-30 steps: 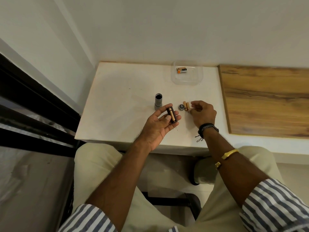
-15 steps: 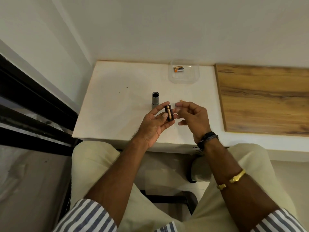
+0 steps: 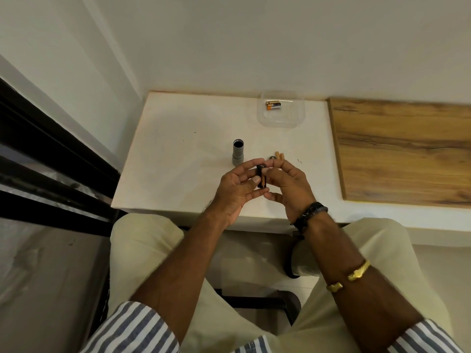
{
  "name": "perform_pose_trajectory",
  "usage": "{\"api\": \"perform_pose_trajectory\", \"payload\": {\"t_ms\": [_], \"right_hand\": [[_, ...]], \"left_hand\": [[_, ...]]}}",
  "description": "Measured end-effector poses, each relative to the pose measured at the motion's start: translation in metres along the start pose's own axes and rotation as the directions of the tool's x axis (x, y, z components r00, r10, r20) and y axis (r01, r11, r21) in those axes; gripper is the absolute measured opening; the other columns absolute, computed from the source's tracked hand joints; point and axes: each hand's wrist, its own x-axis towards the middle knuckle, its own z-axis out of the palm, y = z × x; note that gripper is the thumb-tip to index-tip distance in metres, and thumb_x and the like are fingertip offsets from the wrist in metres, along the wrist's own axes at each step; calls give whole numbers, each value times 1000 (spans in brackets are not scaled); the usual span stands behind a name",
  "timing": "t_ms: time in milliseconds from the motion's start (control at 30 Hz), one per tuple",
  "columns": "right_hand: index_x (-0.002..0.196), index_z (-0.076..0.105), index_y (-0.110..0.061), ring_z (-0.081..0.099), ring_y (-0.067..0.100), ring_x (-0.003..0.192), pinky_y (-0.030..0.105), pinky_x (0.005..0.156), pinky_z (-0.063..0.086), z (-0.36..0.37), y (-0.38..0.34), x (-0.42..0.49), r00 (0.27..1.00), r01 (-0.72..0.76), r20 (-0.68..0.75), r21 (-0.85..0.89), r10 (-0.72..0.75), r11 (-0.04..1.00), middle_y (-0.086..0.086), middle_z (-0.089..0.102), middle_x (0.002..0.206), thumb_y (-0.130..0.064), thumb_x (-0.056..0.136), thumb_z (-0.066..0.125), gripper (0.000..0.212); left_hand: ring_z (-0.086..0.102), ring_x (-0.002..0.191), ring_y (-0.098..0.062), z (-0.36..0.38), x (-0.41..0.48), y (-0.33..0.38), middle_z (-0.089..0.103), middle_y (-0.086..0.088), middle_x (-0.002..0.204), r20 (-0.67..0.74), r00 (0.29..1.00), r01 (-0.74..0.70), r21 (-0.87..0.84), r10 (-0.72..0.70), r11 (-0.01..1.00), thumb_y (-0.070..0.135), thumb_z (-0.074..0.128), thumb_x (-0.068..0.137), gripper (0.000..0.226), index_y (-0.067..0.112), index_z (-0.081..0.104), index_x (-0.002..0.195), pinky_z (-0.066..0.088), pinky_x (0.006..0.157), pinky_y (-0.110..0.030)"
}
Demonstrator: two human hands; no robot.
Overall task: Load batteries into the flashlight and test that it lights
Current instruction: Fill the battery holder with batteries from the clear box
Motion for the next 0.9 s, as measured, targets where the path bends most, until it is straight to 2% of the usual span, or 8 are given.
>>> {"api": "perform_pose_trajectory", "payload": {"t_ms": [100,233,367,500,700,800,900], "right_hand": [[107,72,-17,68,11,89,28,66,57,0,0,1,999,-40,-10,21,40,999,-3,73,91,-17,93,66,15],[99,72,-24,64,13,89,28,63,57,2,1,-1,997,-77,11,67,76,995,-2,69,90,-16,95,59,15],[92,69,-24,61,18,92,31,63,56,4,-1,1,996,-95,10,88,94,992,0,67,95,-12,91,54,19],[94,66,-20,60,20,91,31,60,54,7,0,3,993,-116,-17,87,118,989,4,65,96,-9,83,50,23],[93,67,-19,62,21,91,32,62,53,7,0,3,982,-167,-69,135,178,977,2,67,93,-5,78,47,29],[93,72,-25,64,21,92,31,60,55,7,-1,2,981,-160,-80,170,175,972,2,70,97,-10,79,49,31],[86,73,-29,66,20,89,29,58,57,10,-2,1,984,-104,-125,159,125,982,-1,72,90,-12,82,51,28]], "left_hand": [[71,112,-31,1,0,-2,71,-13,125,-1,1000,-16,44,16,999,-4,60,97,37,16,67,127,61,90,-45],[69,114,-36,2,-1,-4,70,-15,127,10,998,-66,108,66,992,-6,60,96,37,8,64,130,59,92,-52],[72,109,-31,6,-3,-2,75,-8,120,17,994,-111,151,110,982,-7,61,95,39,20,70,122,62,85,-42],[74,103,-21,7,-4,0,78,2,111,20,993,-120,197,119,973,-7,63,93,45,31,73,114,62,81,-33],[73,106,-21,9,-2,-4,77,5,112,13,992,-129,229,129,965,-6,62,94,45,33,73,114,62,82,-34],[74,106,-22,9,-1,-6,76,1,116,-7,992,-123,196,127,973,-4,62,95,39,26,71,119,62,79,-33],[75,103,-21,9,2,-7,77,1,114,-46,993,-101,167,111,981,-1,63,96,35,21,69,122,62,77,-32]]}}
